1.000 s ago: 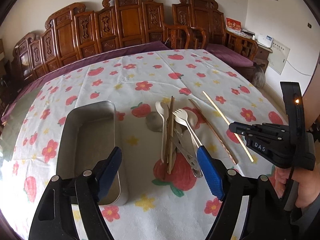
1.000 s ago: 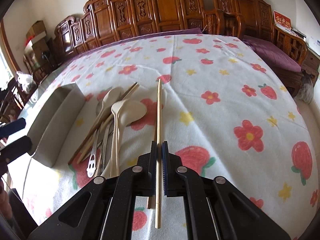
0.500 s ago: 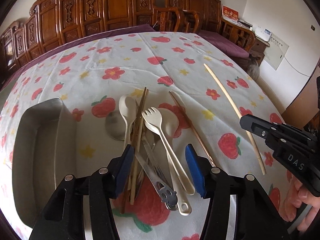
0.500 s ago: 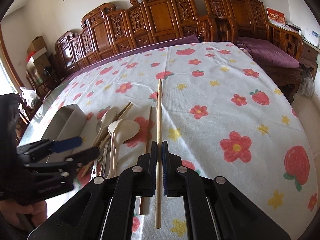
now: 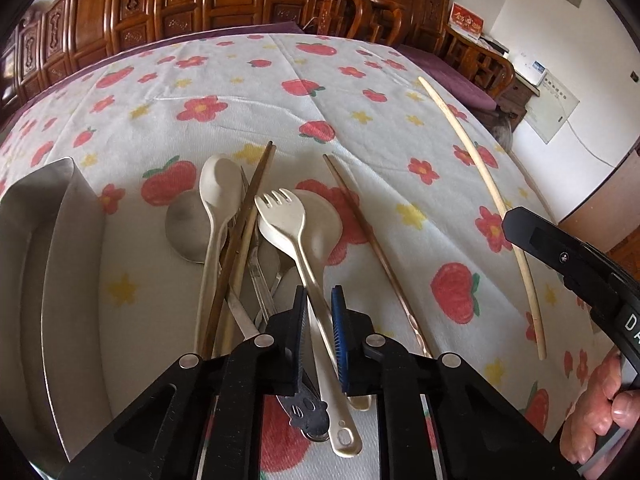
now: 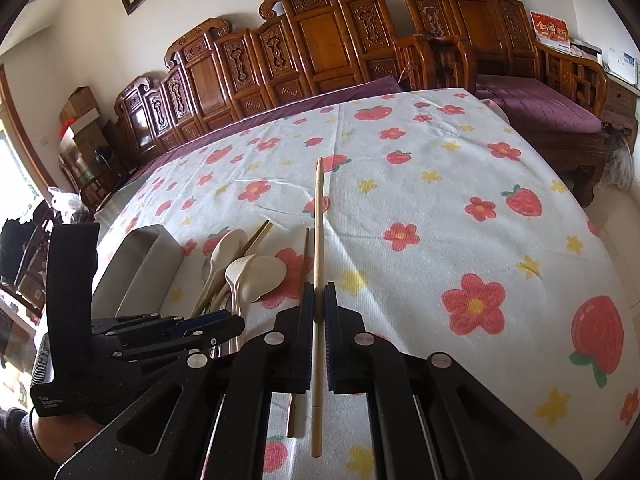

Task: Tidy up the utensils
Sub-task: 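Grasp the white plastic fork with the left tool while the right tool lifts the chopstick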

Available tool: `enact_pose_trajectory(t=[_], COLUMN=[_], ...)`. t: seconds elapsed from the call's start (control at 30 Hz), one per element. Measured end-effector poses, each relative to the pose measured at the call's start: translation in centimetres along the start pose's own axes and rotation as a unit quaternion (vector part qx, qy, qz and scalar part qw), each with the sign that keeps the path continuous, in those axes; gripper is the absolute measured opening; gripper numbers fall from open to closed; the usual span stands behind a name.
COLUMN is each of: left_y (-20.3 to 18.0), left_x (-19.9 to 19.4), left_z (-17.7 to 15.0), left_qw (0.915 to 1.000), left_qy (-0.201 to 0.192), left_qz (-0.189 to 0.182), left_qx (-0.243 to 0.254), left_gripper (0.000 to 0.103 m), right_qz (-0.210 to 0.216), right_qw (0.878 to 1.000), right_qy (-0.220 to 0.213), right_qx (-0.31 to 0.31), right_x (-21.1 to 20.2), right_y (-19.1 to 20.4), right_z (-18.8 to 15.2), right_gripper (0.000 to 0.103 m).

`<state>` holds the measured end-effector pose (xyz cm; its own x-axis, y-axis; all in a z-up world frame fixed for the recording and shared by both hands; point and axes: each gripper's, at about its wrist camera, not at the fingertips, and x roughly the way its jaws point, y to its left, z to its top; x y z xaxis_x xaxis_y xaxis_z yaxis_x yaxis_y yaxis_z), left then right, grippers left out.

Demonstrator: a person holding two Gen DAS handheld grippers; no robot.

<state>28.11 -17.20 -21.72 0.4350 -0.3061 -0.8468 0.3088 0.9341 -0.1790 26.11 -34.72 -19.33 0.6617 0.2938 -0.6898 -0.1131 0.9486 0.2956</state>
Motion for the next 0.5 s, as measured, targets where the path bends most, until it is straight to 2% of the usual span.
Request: enact_pose_trajectory(t=[0.1,0.17,0.4,0.5], left_y=[-0.1,-0.3,-1.1,-0.8], left_x=[-0.3,-0.7,-2.1,-2.3], left_z=[-0.3,-0.3,-0.9,-0.5], left_qw=[1.0,1.0,0.9995,0.9998], left_qy=[-0.003,-0.007,-0.017,-0.014], left_qz=[-0.003,0.0,0.002,0.009], left_qx=[0.003,0.007,0.027,0.015], left_gripper=[0.009,0.0,0.0,0.0], right_qz=[0.001,0.001,0.002,0.002], right_qw=[1.0,1.0,1.0,1.0], right_qy=[0.0,-0.001,-0.001,-0.002], right_qx=[-0.001,-0.003,-0.008,-0.009], right_x=[0.0,-0.1,-0.2,-0.2], right_y=[0.1,0.2,0.5,0.6], right_z=[0.0,0.0,0.0,0.0], right_gripper=[0.006,0.006,0.006,0.006])
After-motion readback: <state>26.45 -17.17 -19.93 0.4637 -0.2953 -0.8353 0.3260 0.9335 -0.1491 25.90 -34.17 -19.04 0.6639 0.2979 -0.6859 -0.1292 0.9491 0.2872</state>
